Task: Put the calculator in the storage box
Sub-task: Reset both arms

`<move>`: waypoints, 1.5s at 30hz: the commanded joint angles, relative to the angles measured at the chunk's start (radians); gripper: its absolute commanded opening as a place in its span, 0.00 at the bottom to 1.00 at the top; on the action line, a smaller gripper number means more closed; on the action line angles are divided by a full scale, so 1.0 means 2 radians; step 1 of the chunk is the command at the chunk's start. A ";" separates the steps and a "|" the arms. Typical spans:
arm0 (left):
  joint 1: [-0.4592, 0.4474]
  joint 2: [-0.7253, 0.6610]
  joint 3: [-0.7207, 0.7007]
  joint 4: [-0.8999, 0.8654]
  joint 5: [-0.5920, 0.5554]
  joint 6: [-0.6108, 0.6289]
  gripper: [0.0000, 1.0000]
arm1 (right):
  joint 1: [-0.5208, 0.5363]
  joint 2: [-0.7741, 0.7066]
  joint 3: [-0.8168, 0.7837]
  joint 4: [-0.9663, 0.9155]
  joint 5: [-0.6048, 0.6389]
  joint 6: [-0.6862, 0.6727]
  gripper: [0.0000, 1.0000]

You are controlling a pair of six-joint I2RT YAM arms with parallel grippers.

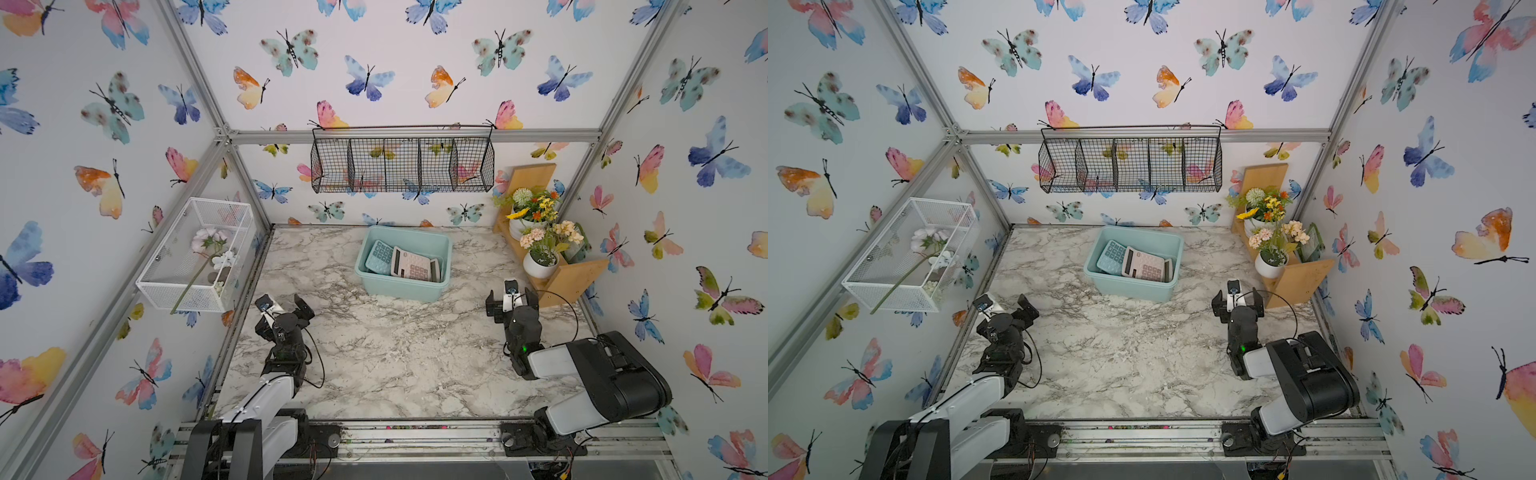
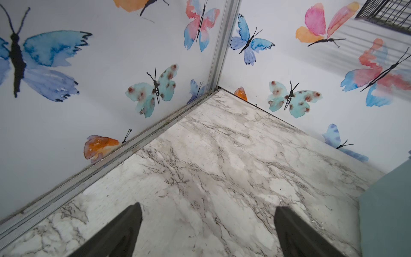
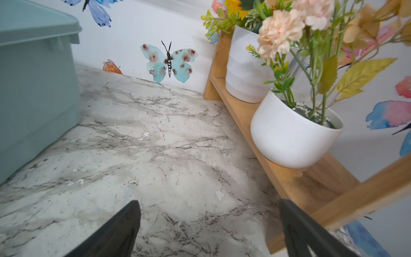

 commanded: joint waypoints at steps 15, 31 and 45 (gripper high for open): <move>-0.034 0.164 0.049 0.115 0.019 0.116 0.99 | -0.100 0.023 0.007 -0.008 -0.164 0.075 0.99; -0.072 0.120 -0.071 0.300 -0.001 0.151 0.99 | -0.100 0.023 -0.001 0.010 -0.160 0.074 0.99; -0.042 0.171 -0.010 0.223 0.051 0.134 0.99 | -0.100 0.024 -0.001 0.010 -0.161 0.074 0.99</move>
